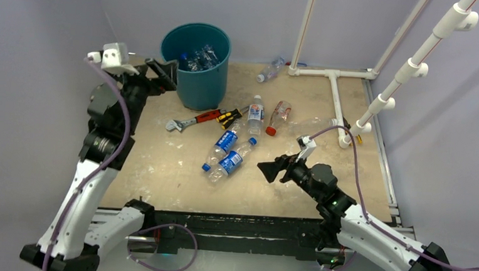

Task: Put the plastic bottles in the bin
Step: Pick up the plastic bottle at the center of the board.

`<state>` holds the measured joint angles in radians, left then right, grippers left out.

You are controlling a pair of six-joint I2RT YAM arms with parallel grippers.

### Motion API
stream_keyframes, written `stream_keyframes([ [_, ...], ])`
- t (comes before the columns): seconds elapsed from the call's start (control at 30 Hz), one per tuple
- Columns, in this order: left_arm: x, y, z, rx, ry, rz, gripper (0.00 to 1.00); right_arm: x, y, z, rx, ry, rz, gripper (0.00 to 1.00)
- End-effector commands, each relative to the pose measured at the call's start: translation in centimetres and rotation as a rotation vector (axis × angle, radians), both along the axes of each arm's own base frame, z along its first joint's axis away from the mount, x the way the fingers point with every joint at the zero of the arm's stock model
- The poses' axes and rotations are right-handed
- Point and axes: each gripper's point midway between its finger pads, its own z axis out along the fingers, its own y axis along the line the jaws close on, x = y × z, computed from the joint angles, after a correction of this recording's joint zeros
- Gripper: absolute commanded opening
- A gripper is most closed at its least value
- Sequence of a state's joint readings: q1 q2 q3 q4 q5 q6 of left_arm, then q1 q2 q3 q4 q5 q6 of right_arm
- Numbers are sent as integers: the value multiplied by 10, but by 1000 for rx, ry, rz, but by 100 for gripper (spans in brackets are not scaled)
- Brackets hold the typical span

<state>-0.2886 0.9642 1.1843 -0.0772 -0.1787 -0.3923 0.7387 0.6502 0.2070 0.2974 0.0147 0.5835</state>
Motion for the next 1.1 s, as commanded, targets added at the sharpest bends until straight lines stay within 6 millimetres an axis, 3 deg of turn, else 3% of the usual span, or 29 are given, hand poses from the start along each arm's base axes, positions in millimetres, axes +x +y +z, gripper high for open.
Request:
stream_keyframes([
  [0.0, -28, 3, -68, -5, 235, -15, 96, 6, 8, 23, 51, -64, 10, 95],
  [0.37, -85, 6, -143, 32, 453, -75, 99, 16, -3, 29, 30, -58, -72, 95],
  [0.57, -106, -16, -180, 88, 536, -245, 99, 16, -11, 22, 50, -29, -117, 94],
  [0.9, -117, -29, -170, 95, 492, -343, 99, 27, -13, 23, 38, -11, -171, 94],
  [1.07, -113, -50, -188, 26, 506, -427, 99, 32, -21, 27, 31, 18, -231, 94],
])
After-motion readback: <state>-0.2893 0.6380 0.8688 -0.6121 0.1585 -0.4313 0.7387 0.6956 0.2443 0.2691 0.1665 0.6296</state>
